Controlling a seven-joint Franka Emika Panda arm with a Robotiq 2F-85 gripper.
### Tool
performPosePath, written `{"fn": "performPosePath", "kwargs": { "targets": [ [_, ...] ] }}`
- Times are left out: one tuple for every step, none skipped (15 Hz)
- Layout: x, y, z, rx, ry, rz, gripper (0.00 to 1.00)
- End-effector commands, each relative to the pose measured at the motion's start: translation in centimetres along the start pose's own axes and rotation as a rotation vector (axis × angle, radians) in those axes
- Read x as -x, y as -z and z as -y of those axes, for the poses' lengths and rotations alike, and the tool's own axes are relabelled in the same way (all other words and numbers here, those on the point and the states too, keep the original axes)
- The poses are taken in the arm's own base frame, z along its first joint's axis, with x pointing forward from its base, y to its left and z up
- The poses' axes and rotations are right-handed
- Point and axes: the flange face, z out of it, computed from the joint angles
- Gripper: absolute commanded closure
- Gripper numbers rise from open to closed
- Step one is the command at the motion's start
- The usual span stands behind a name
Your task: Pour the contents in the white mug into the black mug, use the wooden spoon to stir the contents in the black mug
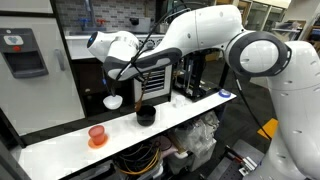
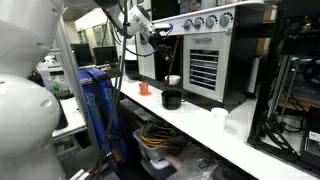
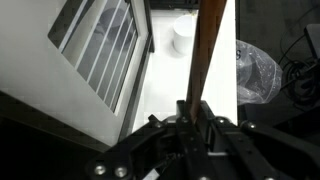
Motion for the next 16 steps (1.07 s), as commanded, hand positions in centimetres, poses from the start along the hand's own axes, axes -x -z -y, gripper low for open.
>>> {"fn": "performPosePath", "kwargs": {
  "targets": [
    [0.1,-0.6,0.7,-0.016,0.026,0.046,0.96],
    [0.0,-0.9,0.9,-0.023,0.03,0.05,0.96],
    [0.0,-1.1,1.0,-0.03,0.032,0.055,0.96],
    [-0.1,-1.3,1.1,-0.037,0.034,0.059,0.96],
    [-0.1,-1.5,1.2,-0.043,0.037,0.064,0.96],
    [-0.1,-1.7,1.3,-0.048,0.04,0.068,0.96],
    [-0.2,-1.9,1.5,-0.052,0.043,0.071,0.96],
    [-0.3,-2.2,1.5,-0.053,0.045,0.074,0.96],
    [-0.4,-2.5,1.6,-0.052,0.048,0.079,0.96],
    [-0.6,-2.9,1.6,-0.048,0.048,0.086,0.96],
    [-0.8,-3.3,1.6,-0.039,0.05,0.095,0.96],
    [-1.0,-3.7,1.7,-0.034,0.054,0.104,0.96],
    [-1.3,-4.1,1.7,-0.027,0.056,0.115,0.96],
    [-1.5,-4.5,1.8,-0.015,0.057,0.122,0.96],
    [-1.9,-5.0,1.8,0.009,0.053,0.133,0.96],
    [-2.2,-5.3,1.8,0.02,0.052,0.137,0.96]
  ]
}}
